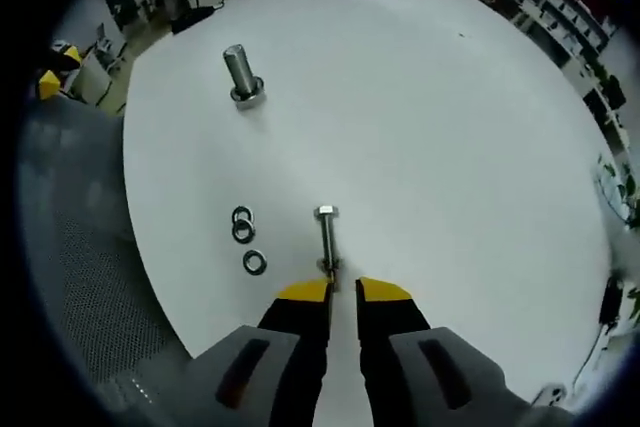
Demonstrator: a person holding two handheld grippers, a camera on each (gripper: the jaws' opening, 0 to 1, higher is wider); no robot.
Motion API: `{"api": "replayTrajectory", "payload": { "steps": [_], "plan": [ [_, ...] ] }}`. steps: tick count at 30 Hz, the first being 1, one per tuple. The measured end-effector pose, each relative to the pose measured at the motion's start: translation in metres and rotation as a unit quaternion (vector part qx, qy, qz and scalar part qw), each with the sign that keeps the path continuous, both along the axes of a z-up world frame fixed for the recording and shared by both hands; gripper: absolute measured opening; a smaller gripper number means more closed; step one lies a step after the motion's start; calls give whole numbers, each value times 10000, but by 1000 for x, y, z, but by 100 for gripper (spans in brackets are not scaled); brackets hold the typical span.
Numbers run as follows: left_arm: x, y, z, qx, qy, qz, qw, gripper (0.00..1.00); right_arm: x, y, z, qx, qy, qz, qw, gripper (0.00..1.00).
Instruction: Place the washer onto the threaded stud by aligning its center hole with the stud, sliding it down to the base, and recovering from edge contact or off-axis alignment until the washer reaches the visible bottom stop.
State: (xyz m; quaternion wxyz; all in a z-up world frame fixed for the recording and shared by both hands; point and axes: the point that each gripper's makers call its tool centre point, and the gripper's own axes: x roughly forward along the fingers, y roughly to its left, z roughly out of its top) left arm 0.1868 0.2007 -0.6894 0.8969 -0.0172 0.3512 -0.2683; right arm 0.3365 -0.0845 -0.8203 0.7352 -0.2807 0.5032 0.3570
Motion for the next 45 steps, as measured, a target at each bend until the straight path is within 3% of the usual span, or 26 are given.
{"api": "replayTrajectory", "payload": {
  "steps": [10,21,23,26,34,45],
  "plan": [
    [-1,1,-1,35,29,1,10000,20,-6,-3,-11,-258,126,313,9991,12],
    [-2,0,-2,33,60,-24,10000,20,-7,-2,-22,-130,246,277,9992,12],
    [-2,-1,-3,50,76,-43,9999,20,-4,-3,-24,-202,94,499,9985,10],
    [-2,-1,-3,43,75,-41,10000,20,-5,-2,-20,-393,-29,712,9967,9],
    [-2,-1,-2,43,61,-30,10000,20,-2,12,-2,-142,-89,587,9981,8],
    [-1,0,-2,48,37,-13,10000,20,7,34,19,-173,-187,712,9971,7]
  ]
}}
